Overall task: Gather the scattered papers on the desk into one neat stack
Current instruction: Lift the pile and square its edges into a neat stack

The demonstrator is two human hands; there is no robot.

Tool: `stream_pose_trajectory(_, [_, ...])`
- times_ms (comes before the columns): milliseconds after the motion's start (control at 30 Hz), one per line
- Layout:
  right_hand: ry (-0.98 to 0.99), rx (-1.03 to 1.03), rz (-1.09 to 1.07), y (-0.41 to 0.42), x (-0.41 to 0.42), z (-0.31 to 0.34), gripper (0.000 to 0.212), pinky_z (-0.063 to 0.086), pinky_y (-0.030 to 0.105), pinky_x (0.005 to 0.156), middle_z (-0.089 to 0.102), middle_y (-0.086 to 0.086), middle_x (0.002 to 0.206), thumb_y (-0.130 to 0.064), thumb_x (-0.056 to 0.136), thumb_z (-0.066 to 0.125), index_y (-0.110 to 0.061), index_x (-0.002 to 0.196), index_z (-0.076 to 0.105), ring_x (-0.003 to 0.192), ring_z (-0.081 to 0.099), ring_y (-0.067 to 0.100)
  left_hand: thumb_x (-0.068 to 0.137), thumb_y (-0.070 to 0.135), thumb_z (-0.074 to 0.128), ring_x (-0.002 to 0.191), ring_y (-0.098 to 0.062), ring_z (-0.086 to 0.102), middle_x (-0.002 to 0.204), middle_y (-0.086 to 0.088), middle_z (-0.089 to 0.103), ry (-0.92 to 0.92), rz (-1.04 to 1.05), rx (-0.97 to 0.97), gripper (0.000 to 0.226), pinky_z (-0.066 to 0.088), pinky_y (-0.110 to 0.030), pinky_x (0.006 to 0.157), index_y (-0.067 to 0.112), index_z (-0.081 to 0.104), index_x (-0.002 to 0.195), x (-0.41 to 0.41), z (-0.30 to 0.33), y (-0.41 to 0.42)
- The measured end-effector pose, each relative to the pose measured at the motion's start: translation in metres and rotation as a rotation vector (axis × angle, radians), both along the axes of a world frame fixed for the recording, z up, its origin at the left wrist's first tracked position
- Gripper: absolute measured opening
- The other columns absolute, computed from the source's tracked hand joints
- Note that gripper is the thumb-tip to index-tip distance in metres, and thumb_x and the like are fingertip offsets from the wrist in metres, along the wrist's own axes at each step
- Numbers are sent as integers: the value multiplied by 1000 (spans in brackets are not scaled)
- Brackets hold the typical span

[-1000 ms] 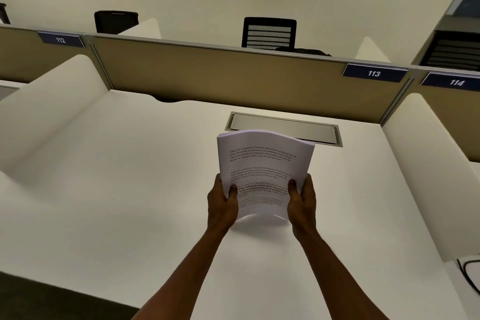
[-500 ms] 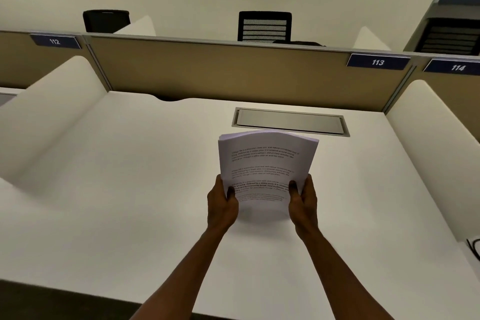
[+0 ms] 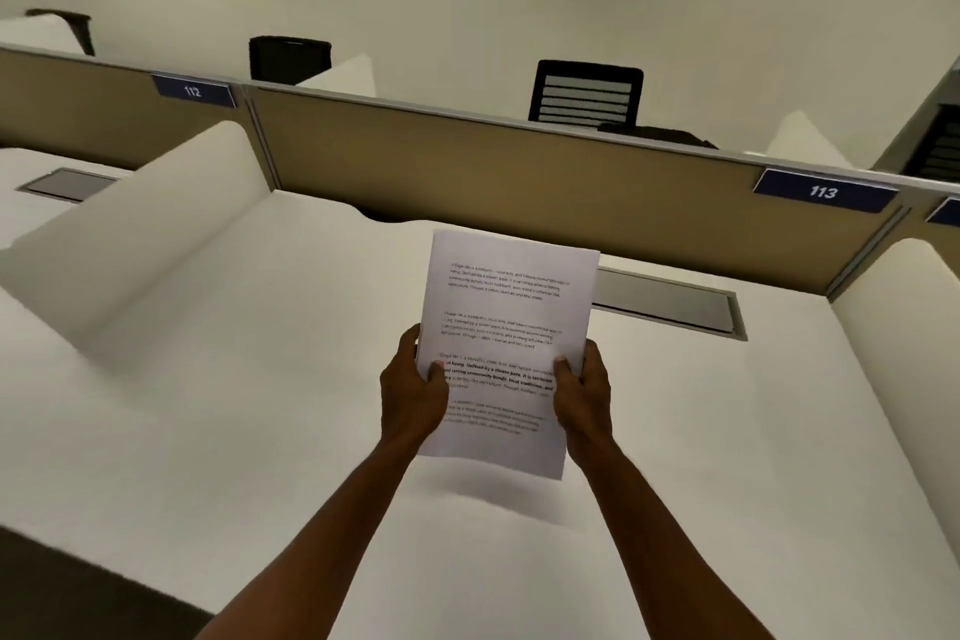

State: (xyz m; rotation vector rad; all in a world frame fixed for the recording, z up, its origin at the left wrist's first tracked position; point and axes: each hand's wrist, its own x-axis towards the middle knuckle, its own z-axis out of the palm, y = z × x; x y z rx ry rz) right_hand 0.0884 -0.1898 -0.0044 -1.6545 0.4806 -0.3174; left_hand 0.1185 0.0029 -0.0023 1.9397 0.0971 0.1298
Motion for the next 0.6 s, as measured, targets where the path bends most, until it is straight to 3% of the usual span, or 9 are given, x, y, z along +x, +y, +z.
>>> stream_pose_trajectory(67, [51, 39, 44, 21, 15, -2, 22, 58, 49, 85, 63, 0, 107, -17, 96, 45, -28, 113, 51, 97, 65, 24, 91, 14, 56, 102, -24, 65, 118, -1, 65, 88, 36, -28, 46, 57, -40, 89, 24, 47, 135, 8, 2, 16])
stream_pose_trajectory(233, [180, -34, 177, 82, 54, -3, 28, 51, 45, 95, 58, 2, 114, -15, 95, 42, -19, 121, 49, 102, 58, 24, 88, -4, 44, 104, -25, 64, 118, -7, 68, 99, 147, 35, 43, 54, -37, 94, 13, 62, 123, 32, 10, 67])
stream_pose_trajectory(367, [253, 31, 252, 133, 101, -9, 34, 50, 45, 98, 58, 3, 118, -14, 92, 43, -17, 125, 48, 108, 58, 26, 88, -6, 45, 96, -20, 61, 117, -9, 67, 113, 209, 71, 44, 49, -28, 85, 12, 63, 124, 70, 11, 126])
stream_pose_trajectory(500, [327, 241, 233, 193, 172, -23, 33, 54, 51, 93, 65, 8, 115, -11, 82, 46, -18, 112, 56, 102, 64, 30, 90, -2, 45, 93, -25, 65, 116, -9, 66, 147, 229, 43, 46, 54, -32, 77, 20, 56, 129, 136, 8, 197])
stream_pose_trajectory(600, [363, 362, 185, 247, 232, -28, 27, 55, 45, 89, 65, 10, 112, -2, 86, 45, -13, 107, 57, 99, 63, 31, 91, 0, 44, 93, -25, 65, 117, -10, 65, 168, 200, 55, 45, 53, -31, 73, 20, 54, 130, 196, 6, 250])
